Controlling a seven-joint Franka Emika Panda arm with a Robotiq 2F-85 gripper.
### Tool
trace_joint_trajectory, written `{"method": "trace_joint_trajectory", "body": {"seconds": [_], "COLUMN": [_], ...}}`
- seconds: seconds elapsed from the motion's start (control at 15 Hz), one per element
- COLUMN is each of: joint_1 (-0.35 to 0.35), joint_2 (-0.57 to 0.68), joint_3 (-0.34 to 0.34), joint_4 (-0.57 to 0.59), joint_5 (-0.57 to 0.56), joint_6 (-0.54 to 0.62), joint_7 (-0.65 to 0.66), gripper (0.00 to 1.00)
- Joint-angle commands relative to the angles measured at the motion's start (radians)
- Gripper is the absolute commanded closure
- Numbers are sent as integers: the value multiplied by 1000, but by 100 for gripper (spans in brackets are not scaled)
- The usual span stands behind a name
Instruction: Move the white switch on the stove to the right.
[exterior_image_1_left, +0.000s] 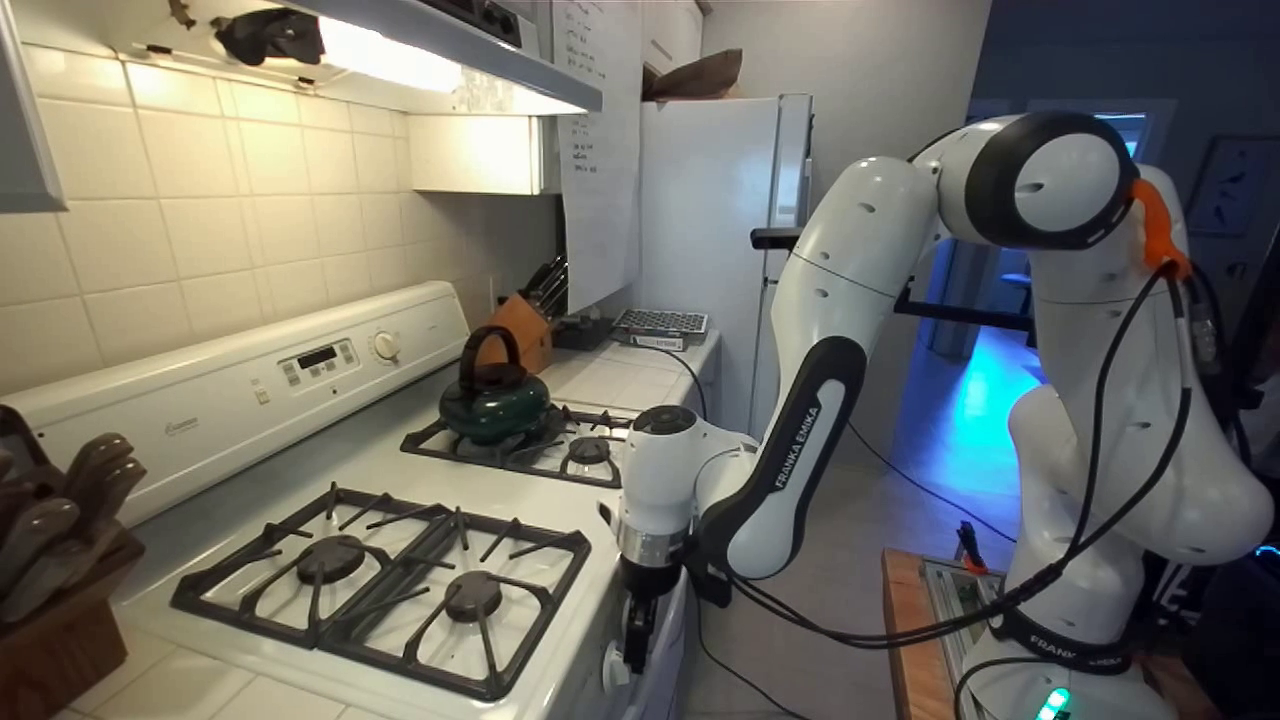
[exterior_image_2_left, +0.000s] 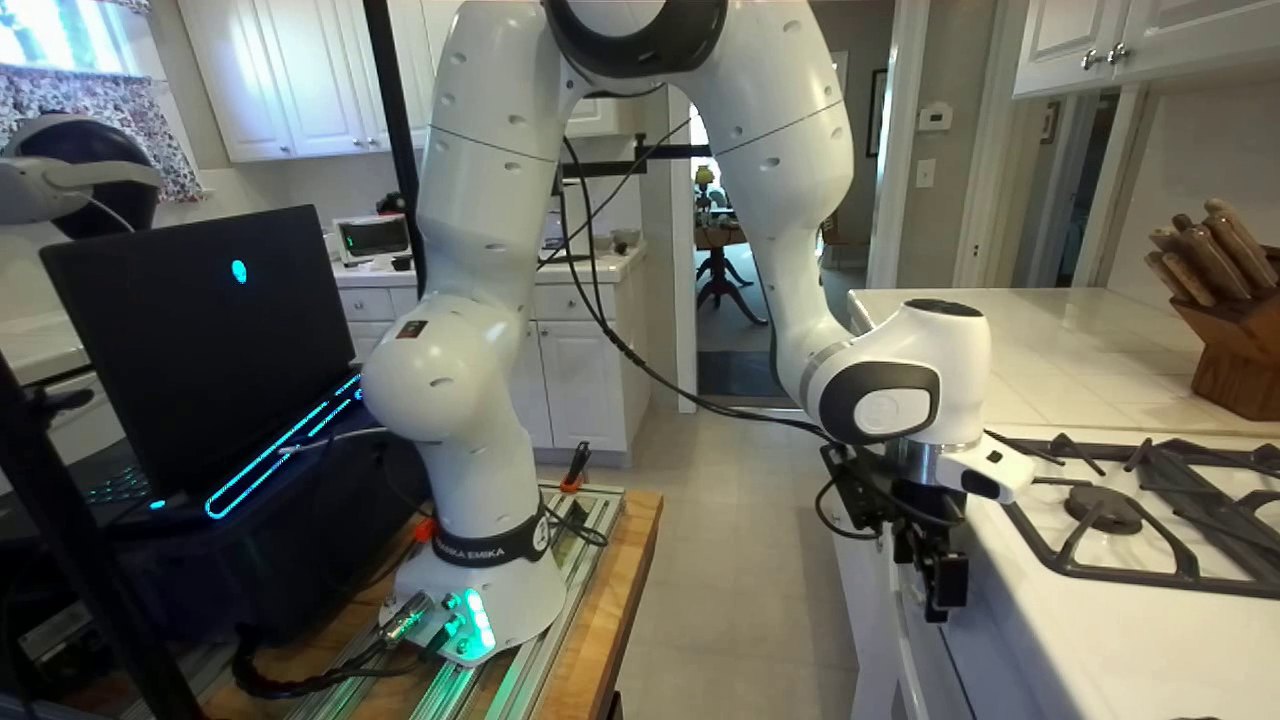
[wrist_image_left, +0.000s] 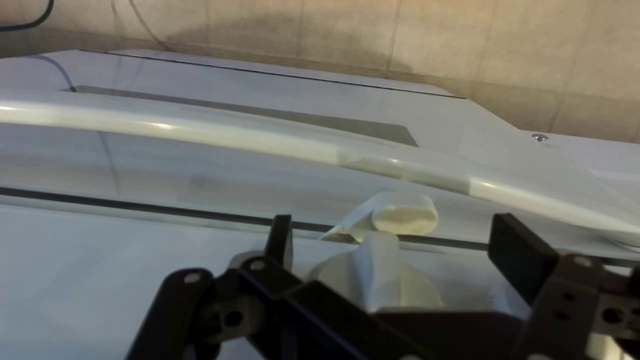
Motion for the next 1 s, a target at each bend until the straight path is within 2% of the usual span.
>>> {"method": "trace_joint_trajectory", "body": {"seconds": [0.0,0.33,0.67,0.93], "joint_1": [64,124,226,261], "joint_2": [37,47,68,81], "joint_3": [-57,-116,-228,-257], "joint_4": [18,5,8,9], "joint_5": [-49,-78,-210,-237], "joint_6": [-11,0,33,49], "joint_7": [118,217,345,396], "gripper": [0,0,0,0]}}
